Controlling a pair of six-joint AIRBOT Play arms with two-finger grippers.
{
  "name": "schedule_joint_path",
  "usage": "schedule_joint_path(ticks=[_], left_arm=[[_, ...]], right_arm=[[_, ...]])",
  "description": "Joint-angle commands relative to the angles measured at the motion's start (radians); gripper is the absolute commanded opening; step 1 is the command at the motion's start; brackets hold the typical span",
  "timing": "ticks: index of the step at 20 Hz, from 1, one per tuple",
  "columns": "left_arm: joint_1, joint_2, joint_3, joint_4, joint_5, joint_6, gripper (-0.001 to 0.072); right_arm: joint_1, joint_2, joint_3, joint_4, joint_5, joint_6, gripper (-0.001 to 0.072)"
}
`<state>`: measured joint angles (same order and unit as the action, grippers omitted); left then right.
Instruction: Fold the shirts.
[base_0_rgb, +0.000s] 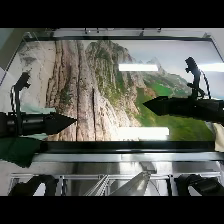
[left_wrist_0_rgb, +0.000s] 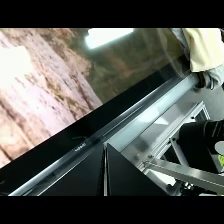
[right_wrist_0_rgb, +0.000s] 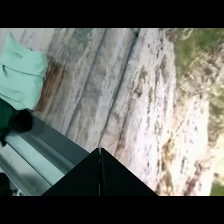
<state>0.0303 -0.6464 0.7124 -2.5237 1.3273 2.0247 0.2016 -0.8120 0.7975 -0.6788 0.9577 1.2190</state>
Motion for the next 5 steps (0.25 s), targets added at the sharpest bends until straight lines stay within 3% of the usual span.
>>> schedule_joint_path(ticks=[1,5], left_arm=[[-0.023,0.051,-0.049,0.004,-0.047,-0.003,0.0017],[-0.023,0.060,-0.055,0.010,-0.050,-0.010,0.0017]], right_arm=[[0.013,-0.001,-0.003,-0.007,-0.011,0.004,0.0021],[0.013,-0.001,-0.003,-0.007,-0.011,0.004,0.0021]])
